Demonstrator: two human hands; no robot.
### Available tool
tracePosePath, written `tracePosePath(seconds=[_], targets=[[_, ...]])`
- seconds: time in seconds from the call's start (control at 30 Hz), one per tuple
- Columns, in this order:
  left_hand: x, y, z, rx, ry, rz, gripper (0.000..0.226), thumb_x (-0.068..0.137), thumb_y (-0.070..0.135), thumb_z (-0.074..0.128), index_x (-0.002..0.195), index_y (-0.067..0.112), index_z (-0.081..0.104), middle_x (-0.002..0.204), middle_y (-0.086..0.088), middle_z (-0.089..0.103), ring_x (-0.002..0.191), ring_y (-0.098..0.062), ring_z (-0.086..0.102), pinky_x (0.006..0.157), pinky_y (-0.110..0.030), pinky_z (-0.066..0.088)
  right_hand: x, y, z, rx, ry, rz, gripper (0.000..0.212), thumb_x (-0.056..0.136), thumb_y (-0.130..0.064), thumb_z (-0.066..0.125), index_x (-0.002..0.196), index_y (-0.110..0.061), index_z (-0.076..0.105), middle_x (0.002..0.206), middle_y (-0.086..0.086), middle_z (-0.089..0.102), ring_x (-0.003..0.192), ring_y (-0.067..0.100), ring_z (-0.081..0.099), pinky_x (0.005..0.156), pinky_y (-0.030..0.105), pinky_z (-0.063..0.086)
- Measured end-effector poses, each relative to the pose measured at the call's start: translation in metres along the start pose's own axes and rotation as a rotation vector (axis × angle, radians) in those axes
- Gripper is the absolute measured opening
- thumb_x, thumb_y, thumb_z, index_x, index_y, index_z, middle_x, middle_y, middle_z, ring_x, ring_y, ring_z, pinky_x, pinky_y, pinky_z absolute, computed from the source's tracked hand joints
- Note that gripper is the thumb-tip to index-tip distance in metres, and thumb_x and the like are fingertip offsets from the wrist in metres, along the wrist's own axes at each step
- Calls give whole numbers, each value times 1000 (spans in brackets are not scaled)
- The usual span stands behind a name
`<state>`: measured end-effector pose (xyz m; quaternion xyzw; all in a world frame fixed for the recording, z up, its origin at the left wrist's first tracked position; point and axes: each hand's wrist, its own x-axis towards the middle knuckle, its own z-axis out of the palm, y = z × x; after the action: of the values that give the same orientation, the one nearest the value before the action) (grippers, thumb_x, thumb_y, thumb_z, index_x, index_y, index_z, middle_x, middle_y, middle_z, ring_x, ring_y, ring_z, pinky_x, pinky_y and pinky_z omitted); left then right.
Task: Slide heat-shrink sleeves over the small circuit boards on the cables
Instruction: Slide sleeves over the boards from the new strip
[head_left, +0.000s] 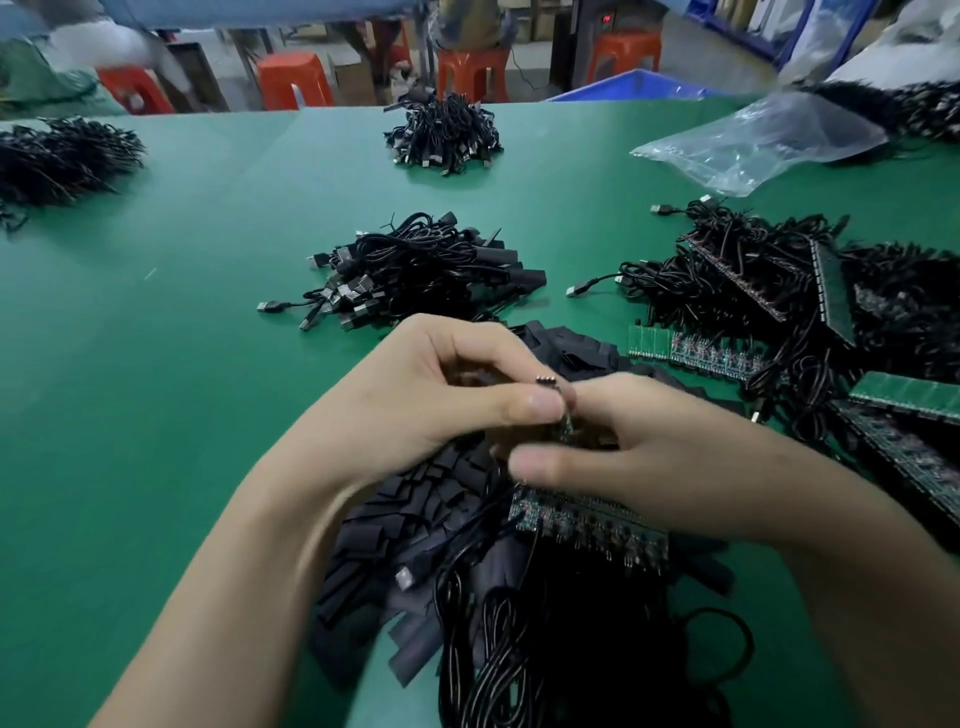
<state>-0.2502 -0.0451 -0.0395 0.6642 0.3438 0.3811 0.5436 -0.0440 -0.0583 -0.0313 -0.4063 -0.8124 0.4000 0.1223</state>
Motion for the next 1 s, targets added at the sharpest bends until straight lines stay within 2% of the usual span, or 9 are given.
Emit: tracePosePath(seconds=[0.1, 0.17, 0.23, 0.37, 0.47, 0.53, 0.7, 0.87, 1.0], targets=[[3, -4, 6, -29, 110, 25, 14, 83, 17, 72, 92, 10, 80, 71, -17, 69, 67, -26, 61, 70, -26, 52, 5, 3, 5, 149, 128, -29, 28, 102, -48, 54, 100, -32, 77, 91, 15, 73, 75, 34, 65, 72, 50, 56], [4, -7, 3, 30, 167, 4, 25, 93, 24, 62, 107, 11, 77, 70, -1, 72, 69, -12, 65, 71, -16, 51, 6, 4, 7, 321, 164, -43, 30, 104, -41, 53, 92, -29, 78, 82, 9, 77, 65, 28, 63, 61, 38, 55], [6, -15, -3, 252, 263, -64, 21, 99, 29, 61, 109, 19, 77, 77, 13, 74, 73, -3, 67, 73, -17, 53, 6, 3, 8, 593, 190, -44, 32, 105, -34, 51, 89, -26, 78, 83, 6, 79, 78, 16, 74, 71, 24, 61], [11, -37, 0, 856, 337, -278, 17, 93, 44, 68, 98, 32, 79, 87, 15, 75, 89, -6, 68, 82, -29, 51, 5, -1, 1, 869, 315, -92, 36, 99, -38, 49, 96, -12, 74, 63, 0, 66, 74, 20, 76, 64, 21, 58], [12, -50, 13, 973, 376, -360, 26, 88, 56, 69, 93, 32, 77, 85, 12, 73, 90, -13, 68, 82, -32, 54, 2, -6, -4, 963, 376, -110, 35, 100, -38, 48, 106, -6, 62, 54, -5, 49, 57, 13, 63, 60, 29, 59], [13, -55, 17, 1004, 422, -360, 26, 84, 57, 73, 90, 32, 73, 77, 15, 67, 87, -12, 66, 76, -29, 52, 0, -10, -6, 1001, 407, -135, 33, 99, -37, 48, 104, -6, 59, 51, -6, 41, 49, 11, 53, 51, 26, 54], [14, -56, 16, 861, 413, -379, 22, 76, 45, 86, 82, 35, 67, 69, 19, 66, 73, 0, 62, 72, -27, 52, -11, -15, -15, 905, 391, -158, 25, 98, -36, 54, 89, -15, 65, 51, -7, 34, 43, 10, 37, 39, 21, 39], [15, -56, 15, 748, 409, -355, 18, 77, 30, 88, 86, 31, 72, 68, 18, 69, 70, -2, 65, 80, -34, 57, -10, -8, -13, 519, 319, 34, 30, 100, -35, 52, 83, -22, 72, 51, -7, 36, 47, 12, 37, 40, 23, 38], [12, -47, 2, 767, 447, -358, 15, 81, 26, 85, 93, 30, 76, 70, 15, 70, 75, -7, 68, 86, -35, 57, -6, -3, -7, 270, 285, 148, 28, 97, -47, 51, 87, -28, 69, 56, -2, 36, 53, 19, 33, 51, 38, 31]])
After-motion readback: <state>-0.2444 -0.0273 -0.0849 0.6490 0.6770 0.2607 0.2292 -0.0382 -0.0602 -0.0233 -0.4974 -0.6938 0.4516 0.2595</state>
